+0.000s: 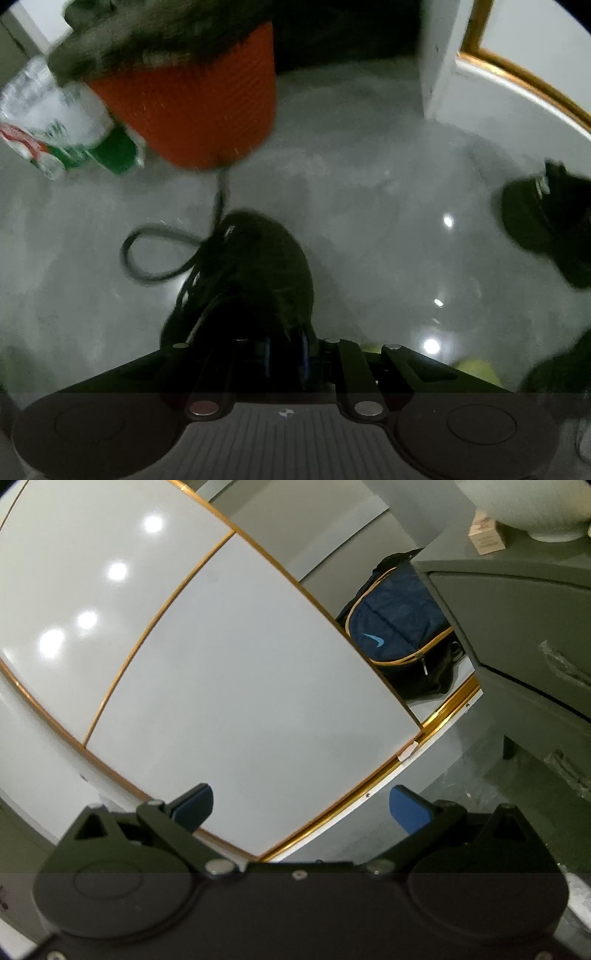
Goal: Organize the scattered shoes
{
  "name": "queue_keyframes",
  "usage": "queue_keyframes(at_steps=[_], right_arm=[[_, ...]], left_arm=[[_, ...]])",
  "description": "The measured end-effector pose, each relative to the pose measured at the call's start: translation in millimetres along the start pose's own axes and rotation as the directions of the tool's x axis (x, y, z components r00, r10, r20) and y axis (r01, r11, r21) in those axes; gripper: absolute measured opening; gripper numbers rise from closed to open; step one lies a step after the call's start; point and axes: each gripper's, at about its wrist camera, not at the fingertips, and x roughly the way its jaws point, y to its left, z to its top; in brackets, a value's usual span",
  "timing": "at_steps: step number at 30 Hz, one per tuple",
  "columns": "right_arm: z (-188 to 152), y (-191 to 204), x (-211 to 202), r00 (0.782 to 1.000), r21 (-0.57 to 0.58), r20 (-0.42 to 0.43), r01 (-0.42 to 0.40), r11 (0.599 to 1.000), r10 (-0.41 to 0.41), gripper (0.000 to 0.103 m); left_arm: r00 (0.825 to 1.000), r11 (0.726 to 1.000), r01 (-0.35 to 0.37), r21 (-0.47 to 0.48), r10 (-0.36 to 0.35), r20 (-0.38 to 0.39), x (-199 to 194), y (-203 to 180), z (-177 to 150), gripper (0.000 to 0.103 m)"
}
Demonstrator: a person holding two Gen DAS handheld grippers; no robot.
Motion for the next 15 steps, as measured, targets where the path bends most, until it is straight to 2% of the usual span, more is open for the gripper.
queue_keyframes(at_steps=[2, 5, 7, 8, 11, 12, 13, 15], right_arm=[[-2, 4, 2, 1.0, -0.021, -0.008, 0.008, 1.0, -0.008, 0.103], [-3, 4, 3, 1.0, -0.024, -0.015, 0.01, 1.0, -0.01, 0.103], [-2, 2, 2, 1.0, -0.007, -0.012, 0.005, 1.0, -0.005, 0.103], [-1, 2, 1, 1.0, -0.004, -0.01, 0.003, 1.0, -0.003, 0.103], [-1, 1, -1, 1.0, 0.003, -0.001, 0.001, 1.0, -0.001, 0.103], [-1, 0, -2, 1.0, 0.007, -0.001, -0.002, 1.0, 0.002, 0.103], [-1, -1, -1, 1.0, 0.009, -0.001, -0.003, 1.0, 0.003, 0.103], [0, -2, -2, 1.0, 0.015, 0.002, -0.005, 1.0, 0.005, 0.103]], left_arm=[[0.999, 0.998, -0.032, 0.06, 0.032, 0.001, 2, -1, -3, 0.013], [0.999, 0.999, -0.044, 0.013, 0.044, -0.029, 5, 7, -6, 0.014], [0.995, 0.999, -0.038, 0.033, 0.04, -0.091, 15, -2, -12, 0.012], [0.99, 0.997, -0.06, 0.042, 0.065, -0.126, 19, -6, -14, 0.014], [0.985, 0.999, -0.04, 0.023, 0.043, -0.166, 10, -7, -9, 0.029], [0.988, 0.999, -0.003, 0.039, 0.009, -0.152, -1, -15, -4, 0.04], [0.99, 0.998, 0.033, 0.055, -0.025, -0.139, -11, -22, 2, 0.057], [0.989, 0.991, 0.105, 0.088, -0.095, -0.114, -32, -38, 13, 0.07]])
